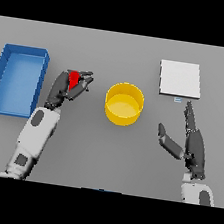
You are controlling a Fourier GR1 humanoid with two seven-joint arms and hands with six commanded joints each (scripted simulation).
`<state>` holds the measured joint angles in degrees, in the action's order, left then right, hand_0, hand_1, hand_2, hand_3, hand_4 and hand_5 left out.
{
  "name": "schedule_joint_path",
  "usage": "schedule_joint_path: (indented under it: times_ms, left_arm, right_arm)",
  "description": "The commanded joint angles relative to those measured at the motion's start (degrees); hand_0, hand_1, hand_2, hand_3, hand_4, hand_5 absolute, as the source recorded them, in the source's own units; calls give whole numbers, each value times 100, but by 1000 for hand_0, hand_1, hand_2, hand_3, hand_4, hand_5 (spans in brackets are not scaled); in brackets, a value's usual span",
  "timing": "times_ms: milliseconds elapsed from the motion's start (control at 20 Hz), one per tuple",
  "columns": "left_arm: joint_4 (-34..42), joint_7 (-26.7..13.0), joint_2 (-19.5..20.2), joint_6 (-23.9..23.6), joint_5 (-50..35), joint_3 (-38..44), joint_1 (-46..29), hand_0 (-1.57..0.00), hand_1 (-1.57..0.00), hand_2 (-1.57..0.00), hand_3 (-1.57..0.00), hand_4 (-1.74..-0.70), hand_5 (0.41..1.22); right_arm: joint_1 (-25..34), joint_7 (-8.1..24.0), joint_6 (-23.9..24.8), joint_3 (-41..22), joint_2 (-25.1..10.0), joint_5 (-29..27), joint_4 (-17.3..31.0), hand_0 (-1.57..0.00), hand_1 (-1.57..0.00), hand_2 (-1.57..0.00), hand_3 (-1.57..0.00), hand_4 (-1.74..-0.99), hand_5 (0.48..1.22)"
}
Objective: Pick up the red beaker and tilt it to pour out 1 green nut into yellow bowl. Pick up the yellow bowl and place it on the metallic measuring scale.
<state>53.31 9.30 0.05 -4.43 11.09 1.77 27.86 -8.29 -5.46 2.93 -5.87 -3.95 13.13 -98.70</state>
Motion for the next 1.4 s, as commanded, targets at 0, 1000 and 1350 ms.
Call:
schedule_joint_path:
  times_ms: [0, 1000, 1350]
  left_arm:
    - [38, -168, -11, -52, -32, 19, 11, -1419, -1425, -1430, -1375, -1552, 1159]
    - [1244, -1763, 881, 66, 1008, -1575, 607, -1566, -1566, -1566, -1564, -1734, 1114]
    - [781, -2419, 1339, 314, 2609, -2967, 1470, -1570, -1570, -1570, -1570, -1740, 1145]
  right_arm:
    - [22, 35, -12, 22, 6, -48, -5, 1, 1, 1, 1, -1258, 644]
    - [96, 141, 16, -40, -71, 167, -4, 1, 1, 1, 1, -1254, 680]
    - [-61, 36, -14, -52, -56, 118, -152, 1, 1, 1, 1, -1262, 694]
